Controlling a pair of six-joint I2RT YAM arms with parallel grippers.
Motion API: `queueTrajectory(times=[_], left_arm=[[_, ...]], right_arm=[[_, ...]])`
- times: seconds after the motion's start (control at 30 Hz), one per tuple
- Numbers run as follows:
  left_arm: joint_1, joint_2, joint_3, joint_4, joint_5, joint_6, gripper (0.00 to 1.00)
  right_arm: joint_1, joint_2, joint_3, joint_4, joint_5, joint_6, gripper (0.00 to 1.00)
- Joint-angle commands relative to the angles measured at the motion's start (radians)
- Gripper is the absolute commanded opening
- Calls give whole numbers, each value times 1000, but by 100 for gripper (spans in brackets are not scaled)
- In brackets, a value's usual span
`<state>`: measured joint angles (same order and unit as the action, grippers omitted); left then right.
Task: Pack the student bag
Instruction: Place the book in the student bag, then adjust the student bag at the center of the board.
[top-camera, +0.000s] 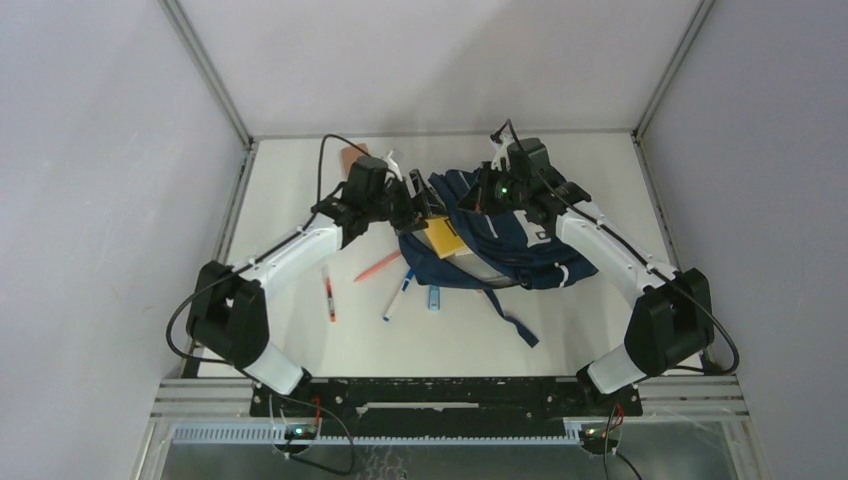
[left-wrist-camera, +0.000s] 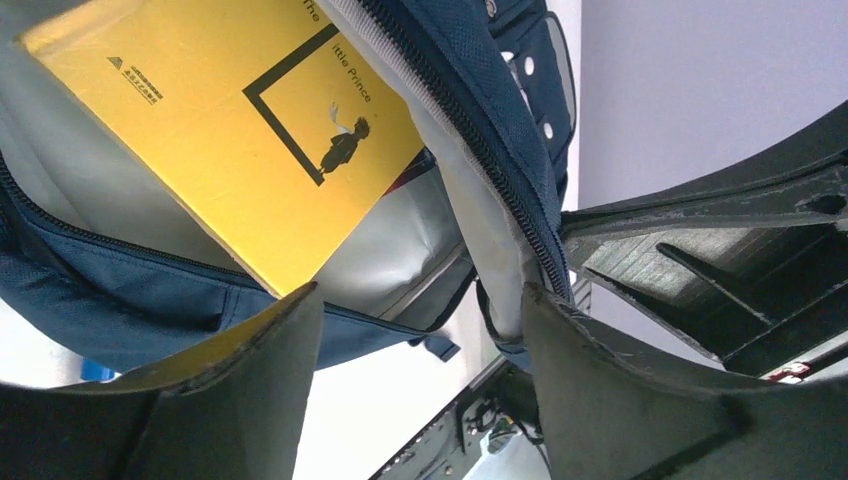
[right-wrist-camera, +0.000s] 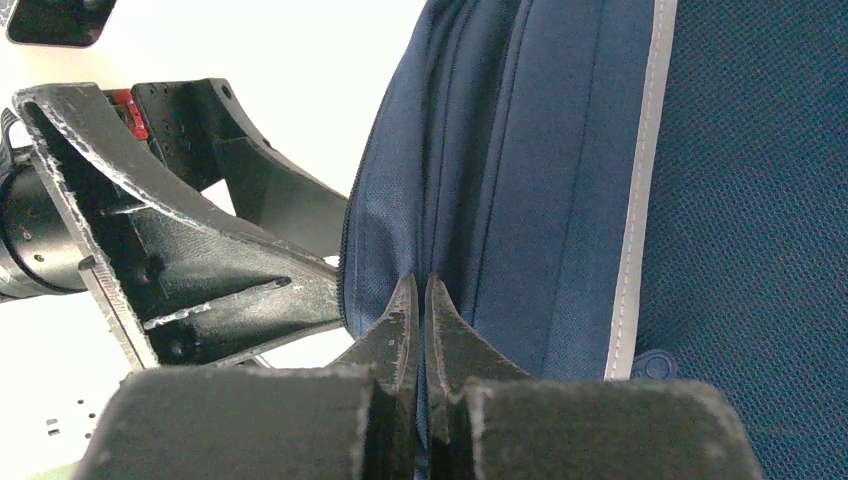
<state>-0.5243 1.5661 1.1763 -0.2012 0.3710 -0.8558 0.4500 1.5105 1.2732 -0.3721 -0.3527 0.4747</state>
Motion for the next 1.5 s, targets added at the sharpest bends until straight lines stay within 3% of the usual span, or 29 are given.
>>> queueTrajectory(times=[0.0, 0.13, 0.27, 0.57, 0.8, 0.9, 0.93, 1.03, 1.07, 1.27, 1.47], left_arm=[[10, -21, -3, 2, 31, 46, 73], [49, -133, -79, -6, -19, 49, 70], [107, -194, -180, -23, -91, 45, 81], [165, -38, -229, 91, -39, 76, 86], [167, 116, -149, 144, 44, 55, 80], [167, 174, -107, 146, 89, 50, 63], [167, 175, -98, 150, 101, 44, 53], [164, 116, -72, 156, 110, 23, 5], [161, 86, -59, 150, 109, 21, 1], [97, -26, 122, 127, 119, 29, 0], [4, 63, 373, 136, 178, 7, 0]], right_arm=[[-7, -45, 2, 81, 8, 6, 0], [10, -46, 2, 30, 83, -41, 0], [28, -38, 2, -4, 136, -79, 0], [39, -27, 2, 8, 117, -91, 0], [38, -22, 2, -2, 112, -97, 0], [40, -19, 3, -13, 113, -104, 0], [40, -20, 3, -18, 113, -107, 0], [39, -32, 2, -31, 121, -113, 0], [35, -39, 3, -32, 120, -111, 0], [-57, -136, 2, -37, 157, -83, 0], [-131, -260, 3, -36, 223, -86, 0]])
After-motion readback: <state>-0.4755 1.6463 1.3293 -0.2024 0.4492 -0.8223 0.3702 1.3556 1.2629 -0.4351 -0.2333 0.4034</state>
